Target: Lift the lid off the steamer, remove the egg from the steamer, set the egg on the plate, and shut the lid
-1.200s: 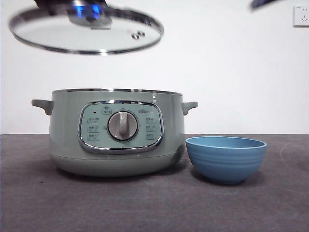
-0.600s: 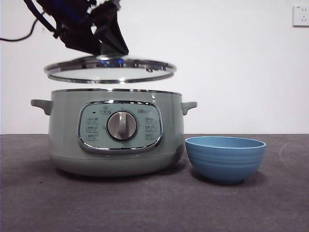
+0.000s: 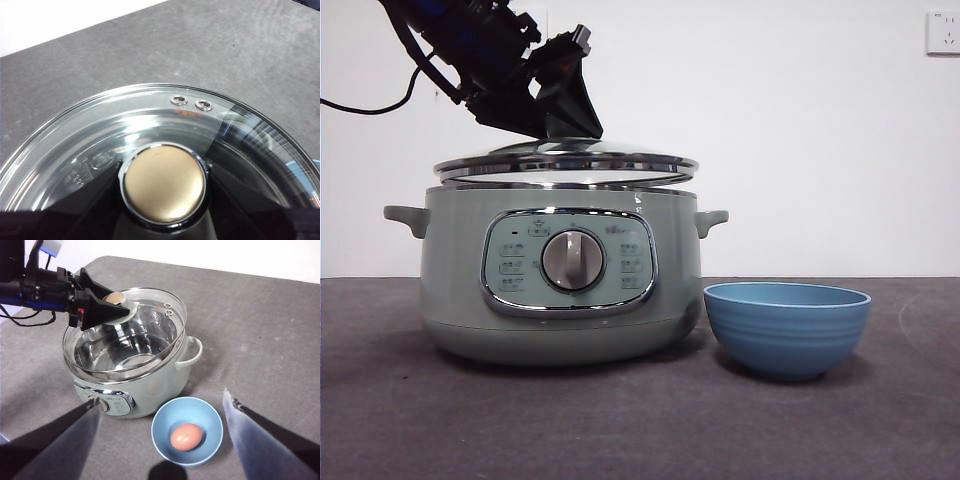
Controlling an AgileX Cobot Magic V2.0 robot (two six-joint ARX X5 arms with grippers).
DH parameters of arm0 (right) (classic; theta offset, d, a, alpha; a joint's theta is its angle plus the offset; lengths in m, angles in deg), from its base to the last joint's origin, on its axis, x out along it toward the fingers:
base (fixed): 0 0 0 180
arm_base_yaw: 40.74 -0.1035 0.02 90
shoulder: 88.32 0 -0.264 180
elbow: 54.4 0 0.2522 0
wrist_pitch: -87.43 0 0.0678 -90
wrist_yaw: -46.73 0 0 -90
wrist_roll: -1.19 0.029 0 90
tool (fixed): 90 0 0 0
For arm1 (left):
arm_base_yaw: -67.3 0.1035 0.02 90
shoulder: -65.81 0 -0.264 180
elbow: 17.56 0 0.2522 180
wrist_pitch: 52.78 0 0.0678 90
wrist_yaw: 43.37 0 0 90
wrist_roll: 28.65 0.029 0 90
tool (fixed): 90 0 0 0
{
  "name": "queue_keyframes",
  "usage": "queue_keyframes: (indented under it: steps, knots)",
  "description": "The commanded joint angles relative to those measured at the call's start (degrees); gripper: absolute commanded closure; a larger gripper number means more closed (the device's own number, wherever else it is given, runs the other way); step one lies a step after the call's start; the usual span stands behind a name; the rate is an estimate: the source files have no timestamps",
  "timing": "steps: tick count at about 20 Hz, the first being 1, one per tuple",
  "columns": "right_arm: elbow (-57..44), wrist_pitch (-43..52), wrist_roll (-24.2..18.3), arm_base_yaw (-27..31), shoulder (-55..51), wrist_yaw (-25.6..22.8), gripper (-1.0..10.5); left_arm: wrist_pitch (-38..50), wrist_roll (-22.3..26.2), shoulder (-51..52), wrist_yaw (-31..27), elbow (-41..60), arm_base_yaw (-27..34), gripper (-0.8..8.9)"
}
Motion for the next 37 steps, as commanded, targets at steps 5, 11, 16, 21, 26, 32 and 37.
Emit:
queue_keyframes:
  steps: [5, 11, 16, 21, 26, 32, 37]
  knots:
    - [0.0, 0.3, 0.4, -0.1, -0.1, 0.1, 5.3, 1.5, 0.7, -1.9, -0.6, -0.4, -0.2, 8.22]
    - [0.0, 0.3, 0.3, -0.1, 0.0, 0.0, 5.3, -3.7, 0.7, -2.1, -0.7, -0.4, -0.5, 8.22]
    - [0.0, 0.3, 0.3, -0.1, 0.0, 0.0, 5.3, -6.2, 0.7, -2.1, -0.6, -0.4, -1.2, 8.22]
    - [0.0, 0.3, 0.3, -0.1, 0.0, 0.0, 5.3, -7.5, 0.7, -2.1, -0.5, -0.4, -1.2, 8.22]
    - [0.0, 0.2, 0.3, -0.1, 0.0, 0.0, 5.3, -8.2, 0.2, -2.1, -0.7, -0.4, -1.2, 7.15]
    - [0.0, -0.5, 0.3, -0.1, 0.0, 0.0, 5.3, -7.2, 0.2, -2.0, -0.7, -0.4, -1.1, 2.54]
    - [0.0, -0.8, 0.3, -0.1, 0.0, 0.1, 5.3, -6.6, 0.2, -0.3, -0.7, -0.4, -1.1, 2.53]
